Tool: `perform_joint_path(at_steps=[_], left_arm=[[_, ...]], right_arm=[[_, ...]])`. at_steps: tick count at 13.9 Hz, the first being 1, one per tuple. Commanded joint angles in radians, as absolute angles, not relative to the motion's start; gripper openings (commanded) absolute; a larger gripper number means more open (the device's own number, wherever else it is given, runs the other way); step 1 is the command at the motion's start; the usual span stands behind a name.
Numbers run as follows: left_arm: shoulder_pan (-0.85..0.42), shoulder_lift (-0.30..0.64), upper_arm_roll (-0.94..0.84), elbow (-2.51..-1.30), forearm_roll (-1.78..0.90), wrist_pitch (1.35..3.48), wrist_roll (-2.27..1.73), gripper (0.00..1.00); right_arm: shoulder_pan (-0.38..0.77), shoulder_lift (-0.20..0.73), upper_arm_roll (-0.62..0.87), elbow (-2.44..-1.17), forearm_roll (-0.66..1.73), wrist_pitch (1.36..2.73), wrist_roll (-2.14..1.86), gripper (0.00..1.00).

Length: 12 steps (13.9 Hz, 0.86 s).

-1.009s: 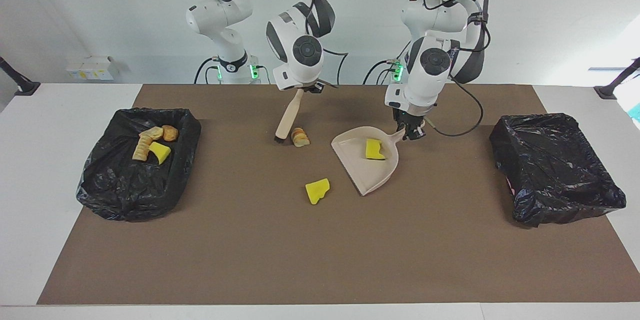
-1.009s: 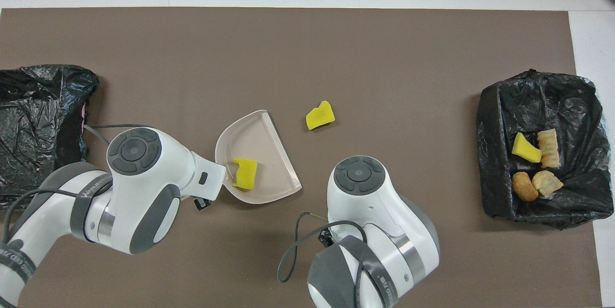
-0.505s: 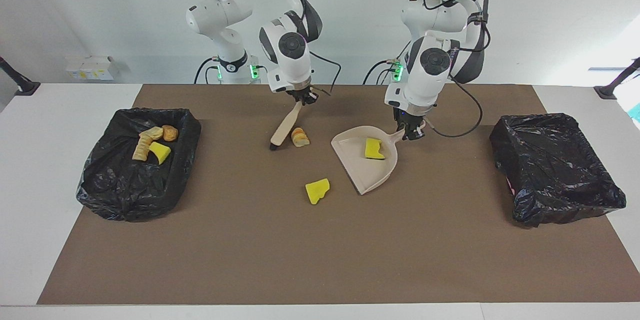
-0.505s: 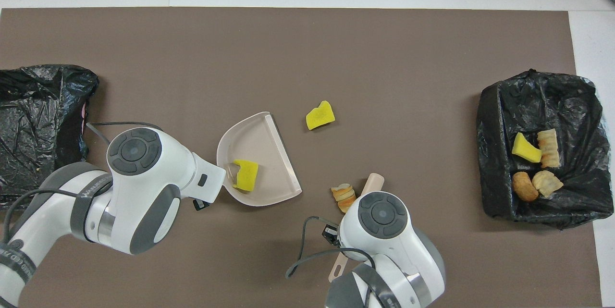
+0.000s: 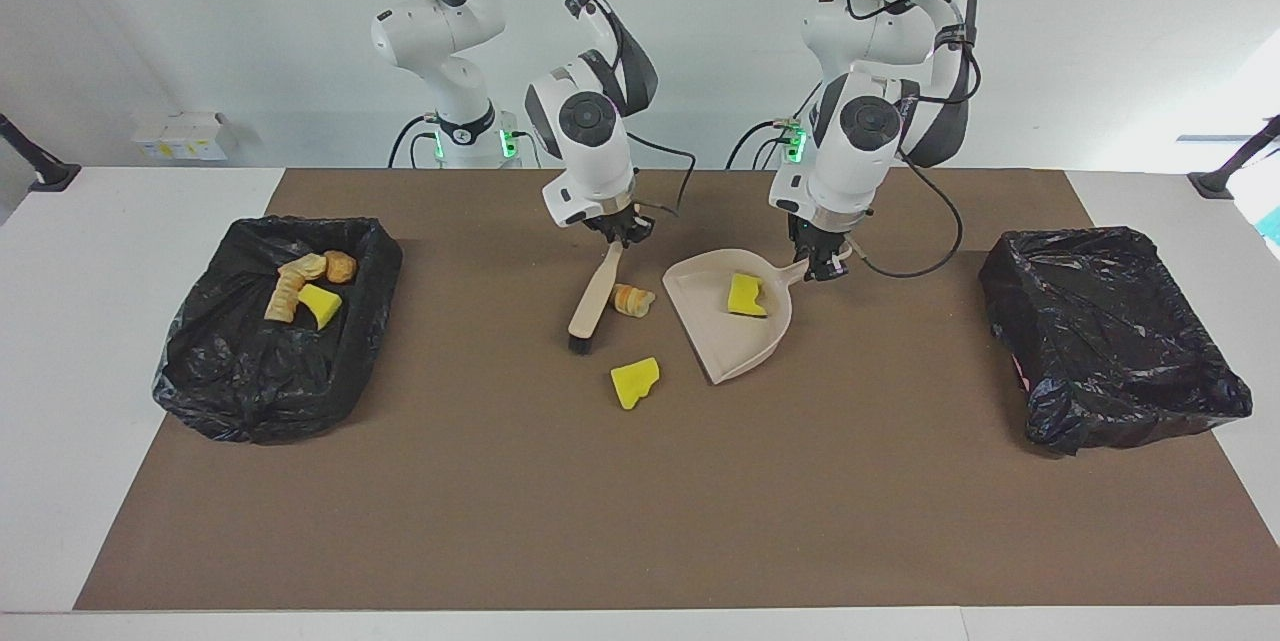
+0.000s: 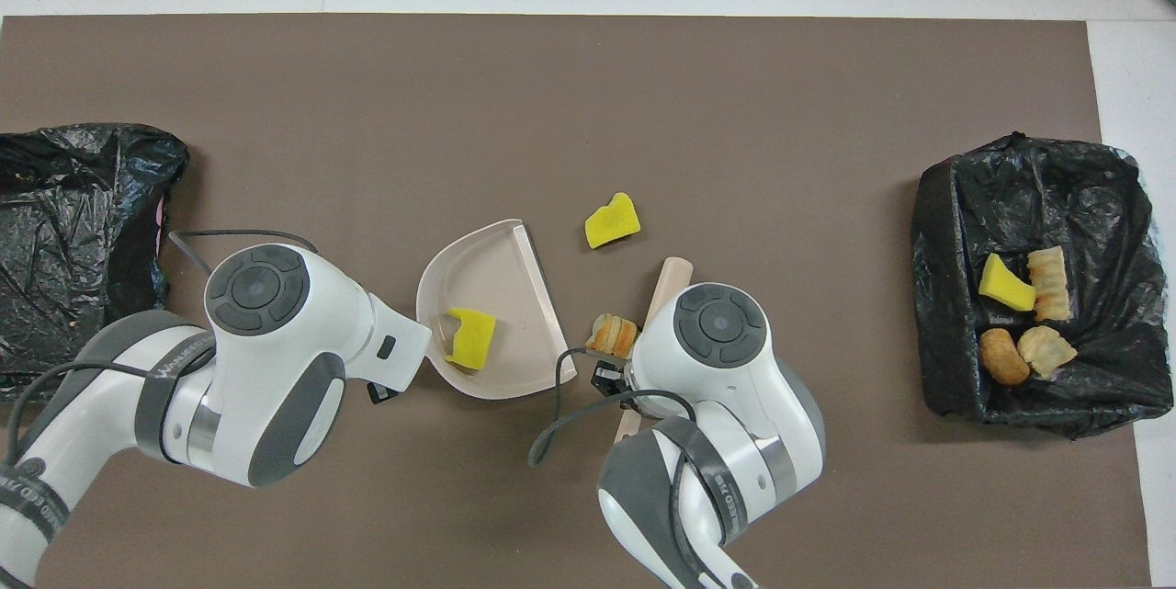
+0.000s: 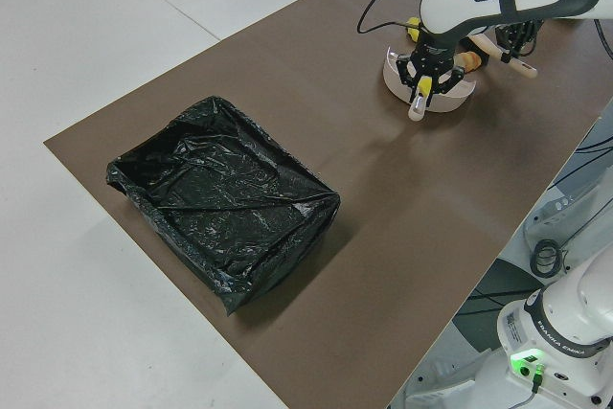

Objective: Sweep and dump trash in bin
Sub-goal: 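Brush the bread and sponge pieces into the dustpan with the right gripper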

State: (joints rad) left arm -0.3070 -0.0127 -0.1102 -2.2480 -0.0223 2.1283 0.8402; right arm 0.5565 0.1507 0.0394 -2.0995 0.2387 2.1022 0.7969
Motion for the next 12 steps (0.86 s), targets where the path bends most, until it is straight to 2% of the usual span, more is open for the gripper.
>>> perform_joint_path(at_steps=[1, 4, 8, 11, 12], left_arm=[[-0.319, -0.038, -0.1, -2.278, -0.026, 2.14, 0.851, 0.0], [-0.318, -0.038, -0.1, -2.278, -0.026, 2.141, 0.85, 0.0], [-0.305, -0.037, -0.098, -2.278, -0.026, 2.135, 0.848, 0.0], [-0.292, -0.035, -0.097, -2.27, -0.026, 2.132, 0.76, 0.0], [-0.285, -0.032, -0.097, -2.267, -0.026, 2.132, 0.72, 0.0]], right_arm=[[0.56, 0.236, 0.052, -2.023, 0.261, 2.109, 0.627, 0.0], [0.571, 0.239, 0.064, -1.978, 0.434, 2.094, 0.415, 0.0], [0.615, 0.27, 0.064, -1.869, 0.524, 2.074, 0.413, 0.0], [0.586, 0.253, 0.046, -1.862, 0.502, 1.981, 0.419, 0.0], [0.568, 0.253, 0.04, -1.855, 0.423, 1.95, 0.419, 0.0]])
